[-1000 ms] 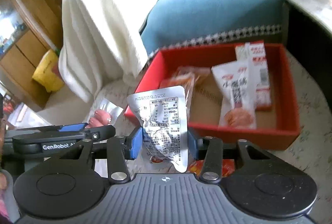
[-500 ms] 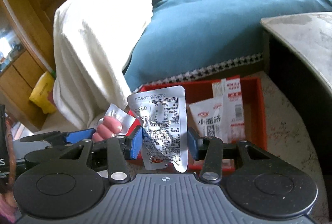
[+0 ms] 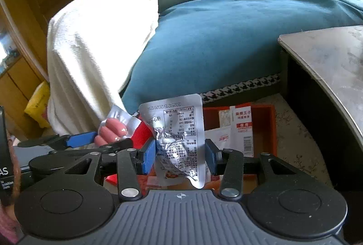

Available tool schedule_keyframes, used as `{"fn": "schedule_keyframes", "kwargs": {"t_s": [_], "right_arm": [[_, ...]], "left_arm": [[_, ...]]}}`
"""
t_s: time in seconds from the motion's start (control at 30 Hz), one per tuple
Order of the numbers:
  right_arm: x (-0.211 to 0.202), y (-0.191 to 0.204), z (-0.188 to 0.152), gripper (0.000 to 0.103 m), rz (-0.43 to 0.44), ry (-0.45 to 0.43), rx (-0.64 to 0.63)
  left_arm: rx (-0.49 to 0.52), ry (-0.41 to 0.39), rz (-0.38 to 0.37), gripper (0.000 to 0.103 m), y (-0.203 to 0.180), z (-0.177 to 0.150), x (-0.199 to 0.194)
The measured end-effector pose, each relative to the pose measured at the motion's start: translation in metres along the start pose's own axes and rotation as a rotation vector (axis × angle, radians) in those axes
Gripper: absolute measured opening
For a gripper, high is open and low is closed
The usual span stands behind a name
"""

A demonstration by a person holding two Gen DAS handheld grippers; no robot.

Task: Organize snacks
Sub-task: 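Carry the sausage pack and foil packet over the red box and lower them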

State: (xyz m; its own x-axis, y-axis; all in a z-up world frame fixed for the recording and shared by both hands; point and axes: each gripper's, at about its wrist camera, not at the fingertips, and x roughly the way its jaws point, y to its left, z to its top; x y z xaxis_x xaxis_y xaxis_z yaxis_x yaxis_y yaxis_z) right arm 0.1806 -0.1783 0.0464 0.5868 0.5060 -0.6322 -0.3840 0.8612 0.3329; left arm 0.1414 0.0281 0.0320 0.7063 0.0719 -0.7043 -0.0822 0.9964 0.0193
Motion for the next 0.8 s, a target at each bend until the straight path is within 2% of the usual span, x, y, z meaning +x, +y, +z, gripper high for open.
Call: {"fn": "schedule_keyframes", "kwargs": {"t_s": [0.23, 0.8], "right_arm": [[0.012, -0.006, 0.008, 0.053, -0.037, 0.022, -0.012], [0.059, -0.019, 0.014, 0.053, -0.114, 0.133, -0.026]], "left_arm": [[0.024, 0.004, 0.037, 0.064, -0.004, 0.004, 0.016], [0.063, 0.078, 0.106, 0.064, -0.008, 0.000, 0.065]]}}
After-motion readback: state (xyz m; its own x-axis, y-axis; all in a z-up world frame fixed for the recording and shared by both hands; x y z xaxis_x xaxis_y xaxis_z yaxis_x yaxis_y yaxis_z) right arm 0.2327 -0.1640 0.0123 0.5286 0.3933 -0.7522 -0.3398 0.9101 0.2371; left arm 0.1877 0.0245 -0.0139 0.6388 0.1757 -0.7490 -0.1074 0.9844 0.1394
